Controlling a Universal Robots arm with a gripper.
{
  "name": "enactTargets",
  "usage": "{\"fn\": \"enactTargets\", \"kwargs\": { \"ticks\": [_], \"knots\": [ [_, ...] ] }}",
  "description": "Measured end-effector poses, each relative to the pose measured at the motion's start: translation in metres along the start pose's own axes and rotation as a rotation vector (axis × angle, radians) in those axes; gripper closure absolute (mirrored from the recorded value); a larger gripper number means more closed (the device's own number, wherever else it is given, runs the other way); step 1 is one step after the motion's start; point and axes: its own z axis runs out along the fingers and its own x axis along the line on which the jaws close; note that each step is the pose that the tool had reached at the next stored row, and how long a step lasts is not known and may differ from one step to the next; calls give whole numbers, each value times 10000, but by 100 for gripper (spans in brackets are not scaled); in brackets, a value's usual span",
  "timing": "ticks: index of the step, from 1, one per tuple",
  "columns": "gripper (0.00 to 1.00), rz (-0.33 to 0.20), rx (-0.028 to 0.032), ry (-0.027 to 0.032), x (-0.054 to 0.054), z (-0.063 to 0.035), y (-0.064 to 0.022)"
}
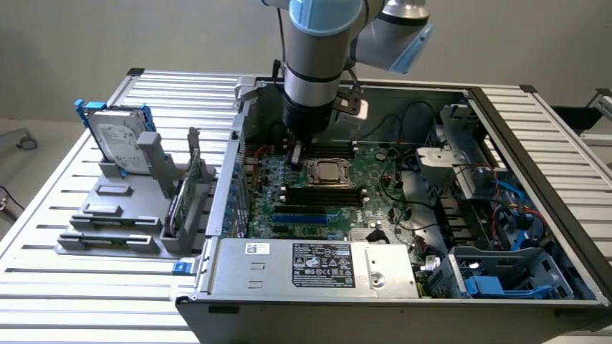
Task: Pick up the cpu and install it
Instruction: 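Install the first cpu locking lever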
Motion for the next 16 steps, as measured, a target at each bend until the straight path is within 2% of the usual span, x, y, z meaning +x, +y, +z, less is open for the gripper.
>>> {"fn": "enactTargets", "kwargs": {
  "ticks": [2, 5, 7, 12, 16],
  "knots": [
    [89, -166, -50, -54, 7, 1, -1],
    [89, -410, -107, -100, 26, 3, -5],
    [89, -580, -119, -149, 39, 4, -8],
    [89, -1020, -127, -325, 59, 6, -12],
    [89, -1409, -142, -385, 81, 9, -16]
  ]
}}
